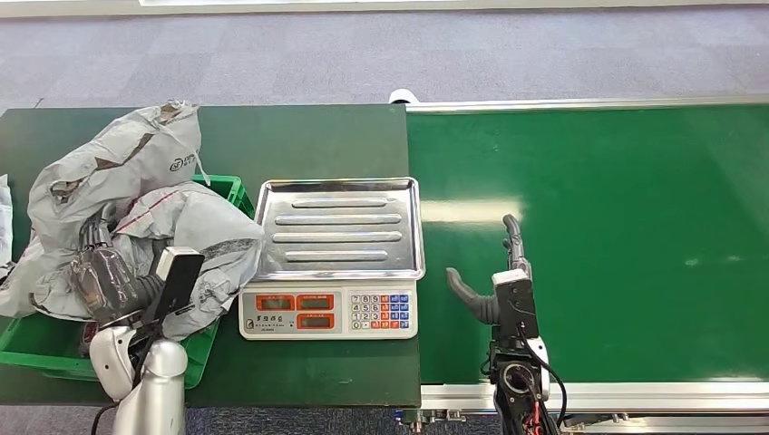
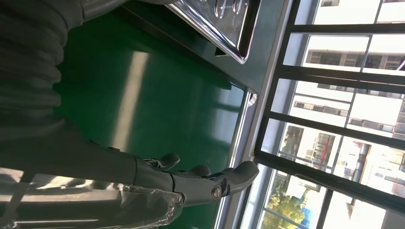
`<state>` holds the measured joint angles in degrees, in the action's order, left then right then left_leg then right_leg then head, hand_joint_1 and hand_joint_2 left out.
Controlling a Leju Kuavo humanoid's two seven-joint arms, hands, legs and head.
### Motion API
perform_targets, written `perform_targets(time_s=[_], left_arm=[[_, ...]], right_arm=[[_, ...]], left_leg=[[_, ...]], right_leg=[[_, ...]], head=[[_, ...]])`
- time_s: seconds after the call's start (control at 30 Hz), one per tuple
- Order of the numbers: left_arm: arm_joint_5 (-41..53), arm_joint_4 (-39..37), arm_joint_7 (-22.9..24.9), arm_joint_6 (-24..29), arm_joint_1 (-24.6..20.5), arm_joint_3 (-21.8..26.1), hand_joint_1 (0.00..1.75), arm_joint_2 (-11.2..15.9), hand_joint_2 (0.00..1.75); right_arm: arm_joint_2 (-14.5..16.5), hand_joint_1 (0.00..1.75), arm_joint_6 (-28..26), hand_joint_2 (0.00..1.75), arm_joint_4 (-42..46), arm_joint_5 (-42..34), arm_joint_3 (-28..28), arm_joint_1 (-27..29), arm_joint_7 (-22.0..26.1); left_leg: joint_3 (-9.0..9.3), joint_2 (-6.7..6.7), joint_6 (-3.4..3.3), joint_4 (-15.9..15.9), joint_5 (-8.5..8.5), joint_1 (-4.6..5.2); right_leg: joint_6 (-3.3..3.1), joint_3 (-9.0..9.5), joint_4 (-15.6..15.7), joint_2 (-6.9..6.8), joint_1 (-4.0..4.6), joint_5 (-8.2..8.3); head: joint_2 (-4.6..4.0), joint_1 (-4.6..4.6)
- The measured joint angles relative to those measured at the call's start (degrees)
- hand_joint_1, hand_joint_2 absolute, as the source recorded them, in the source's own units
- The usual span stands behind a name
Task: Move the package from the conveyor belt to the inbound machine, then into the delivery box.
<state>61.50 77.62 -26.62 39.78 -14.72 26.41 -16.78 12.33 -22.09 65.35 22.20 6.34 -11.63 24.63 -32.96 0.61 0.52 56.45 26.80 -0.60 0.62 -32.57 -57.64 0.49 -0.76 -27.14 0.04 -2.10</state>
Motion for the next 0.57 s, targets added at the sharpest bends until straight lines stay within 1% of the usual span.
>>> perform_targets(time_s=[0.13, 0.2, 0.33, 0.47, 0.57], left_arm=[[-5.85, 2.58, -10.09, 0.0, -0.32, 2.64, 0.0, -1.19, 1.75], [-9.71, 4.95, -12.69, 0.0, -0.37, 3.73, 0.0, -1.48, 1.75], [-19.61, 10.52, -13.31, 0.0, -0.03, 3.38, 0.0, -1.78, 1.75], [-26.48, 16.79, -13.48, 0.0, 0.6, 1.61, 0.0, -1.84, 1.75], [-32.86, 20.07, -13.49, 0.0, 1.07, 0.11, 0.0, -1.81, 1.75]], right_arm=[[0.0, 0.0, 0.16, 1.75, 0.0, 0.64, 0.03, 0.01, 0.01], [0.0, 0.0, 0.19, 1.75, -0.01, 1.13, 0.08, -0.01, 0.13], [-0.02, 0.0, 0.4, 1.75, -0.04, 1.91, 0.42, -0.09, 0.55], [-0.08, 0.0, 0.74, 1.75, -0.23, 2.24, 0.75, -0.18, 0.95], [-0.18, 0.0, 1.62, 1.75, -0.39, 1.65, 0.84, -0.34, 1.51]], left_leg=[[0.0, -0.04, 0.0, 0.0, 0.0, 0.0], [0.0, -0.04, 0.0, 0.0, 0.0, -0.01], [0.0, -0.02, 0.0, 0.0, 0.0, -0.01], [0.0, -0.02, 0.0, 0.0, 0.0, -0.01], [0.0, -0.02, 0.0, 0.0, 0.0, -0.01]], right_leg=[[0.0, -0.01, 0.0, 0.03, 0.0, 0.0], [0.0, -0.02, 0.0, 0.05, 0.01, 0.0], [0.0, -0.02, 0.0, 0.04, 0.02, 0.0], [0.0, -0.01, 0.0, 0.04, 0.01, 0.0], [0.0, 0.0, 0.0, 0.04, 0.01, 0.0]], head=[[0.0, 0.01], [0.0, 0.01], [0.0, 0.0], [0.0, 0.01], [0.0, 0.0]])
